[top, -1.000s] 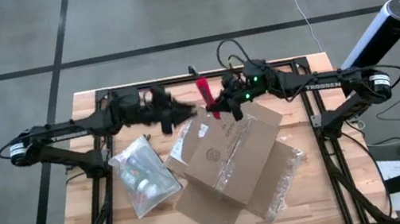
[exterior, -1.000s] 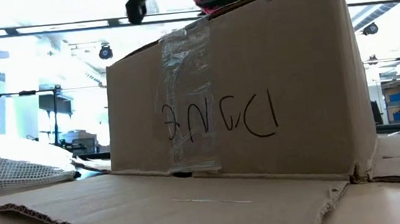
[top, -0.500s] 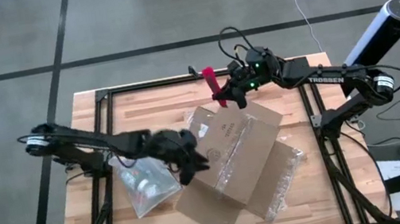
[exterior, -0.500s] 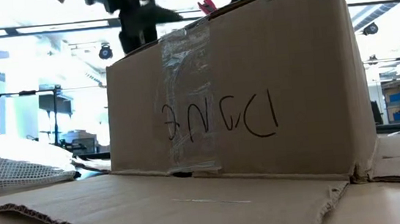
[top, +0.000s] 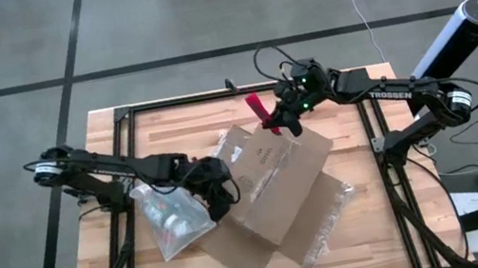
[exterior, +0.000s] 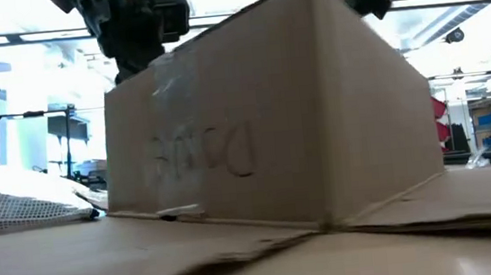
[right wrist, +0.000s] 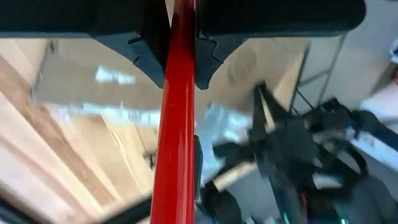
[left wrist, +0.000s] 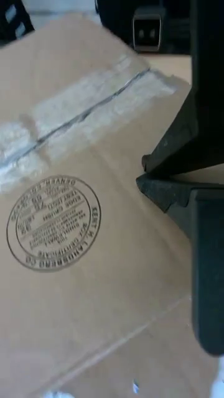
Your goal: Unpack boxes
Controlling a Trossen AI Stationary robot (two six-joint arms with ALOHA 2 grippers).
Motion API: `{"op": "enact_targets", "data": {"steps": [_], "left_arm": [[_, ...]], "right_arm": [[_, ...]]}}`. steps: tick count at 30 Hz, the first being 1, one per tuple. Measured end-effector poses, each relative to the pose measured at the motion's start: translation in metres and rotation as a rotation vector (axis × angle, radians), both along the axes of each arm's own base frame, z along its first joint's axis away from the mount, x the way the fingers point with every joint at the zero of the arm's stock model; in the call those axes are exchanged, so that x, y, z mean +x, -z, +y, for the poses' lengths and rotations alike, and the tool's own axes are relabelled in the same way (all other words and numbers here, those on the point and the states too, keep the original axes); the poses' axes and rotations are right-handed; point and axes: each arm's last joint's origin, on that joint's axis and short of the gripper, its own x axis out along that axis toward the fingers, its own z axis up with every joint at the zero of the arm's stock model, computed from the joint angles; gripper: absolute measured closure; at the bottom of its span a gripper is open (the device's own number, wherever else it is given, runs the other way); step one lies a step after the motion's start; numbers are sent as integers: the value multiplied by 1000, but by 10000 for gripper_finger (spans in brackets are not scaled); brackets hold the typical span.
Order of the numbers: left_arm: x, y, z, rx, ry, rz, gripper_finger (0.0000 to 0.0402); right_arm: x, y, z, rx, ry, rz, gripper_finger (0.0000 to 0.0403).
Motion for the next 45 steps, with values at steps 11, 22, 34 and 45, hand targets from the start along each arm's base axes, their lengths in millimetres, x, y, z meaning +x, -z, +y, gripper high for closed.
{"op": "enact_targets", "data": {"steps": [11, 22, 34, 45], "left_arm": [[-14, -9, 55, 186, -207, 33, 401], [-20, -15, 61, 120, -238, 14, 401], [-36, -53, 31, -68, -367, -165, 402], [-51, -33, -4, -123, -415, 117, 402]], "right_arm": [[-11, 13, -1, -61, -70, 109, 384], [-42, 20, -46, -298, 261, 304, 384], [-59, 28, -53, -319, 220, 426, 384], [-57, 47, -45, -281, 115, 516, 384]]}}
